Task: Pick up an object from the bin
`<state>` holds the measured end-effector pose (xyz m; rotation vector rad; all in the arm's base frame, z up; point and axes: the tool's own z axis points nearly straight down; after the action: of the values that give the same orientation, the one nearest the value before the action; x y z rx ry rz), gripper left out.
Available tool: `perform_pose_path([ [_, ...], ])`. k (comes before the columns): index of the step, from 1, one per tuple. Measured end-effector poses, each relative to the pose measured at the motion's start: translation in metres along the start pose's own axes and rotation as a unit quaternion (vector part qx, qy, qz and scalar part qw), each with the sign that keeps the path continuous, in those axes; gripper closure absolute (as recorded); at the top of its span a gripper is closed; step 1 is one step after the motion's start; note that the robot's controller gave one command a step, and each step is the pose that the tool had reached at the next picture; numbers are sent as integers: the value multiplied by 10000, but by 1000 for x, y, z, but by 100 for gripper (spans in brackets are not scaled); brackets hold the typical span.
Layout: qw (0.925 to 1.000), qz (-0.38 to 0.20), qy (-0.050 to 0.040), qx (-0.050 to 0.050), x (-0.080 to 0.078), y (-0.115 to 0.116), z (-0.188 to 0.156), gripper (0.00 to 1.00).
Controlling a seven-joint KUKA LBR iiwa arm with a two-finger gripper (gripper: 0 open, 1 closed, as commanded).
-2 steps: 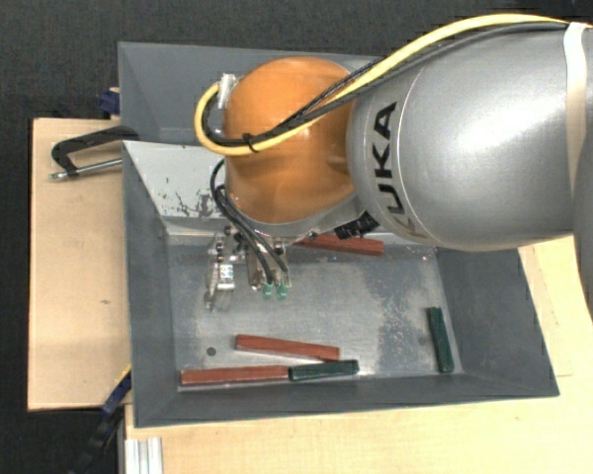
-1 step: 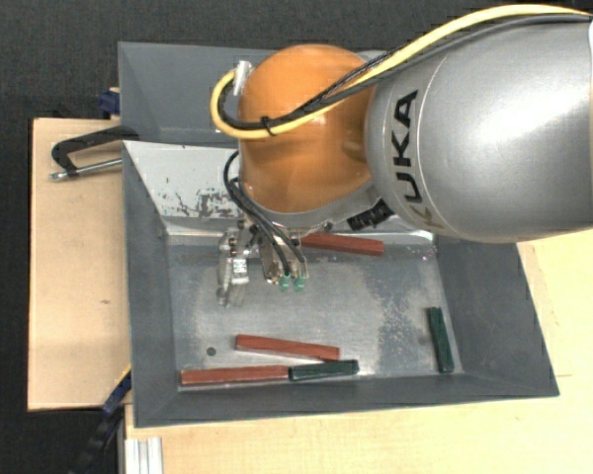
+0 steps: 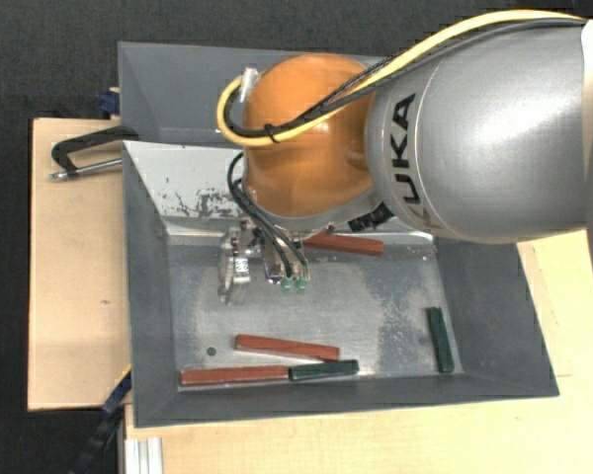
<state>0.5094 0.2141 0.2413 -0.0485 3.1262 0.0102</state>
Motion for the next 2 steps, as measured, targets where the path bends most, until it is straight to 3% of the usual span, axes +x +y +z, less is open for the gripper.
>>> perform_pose_path([
  [1,9989,455,102,38,2,-9,35,100],
  [2,9986,514,71,29,-5,-47,31,100],
])
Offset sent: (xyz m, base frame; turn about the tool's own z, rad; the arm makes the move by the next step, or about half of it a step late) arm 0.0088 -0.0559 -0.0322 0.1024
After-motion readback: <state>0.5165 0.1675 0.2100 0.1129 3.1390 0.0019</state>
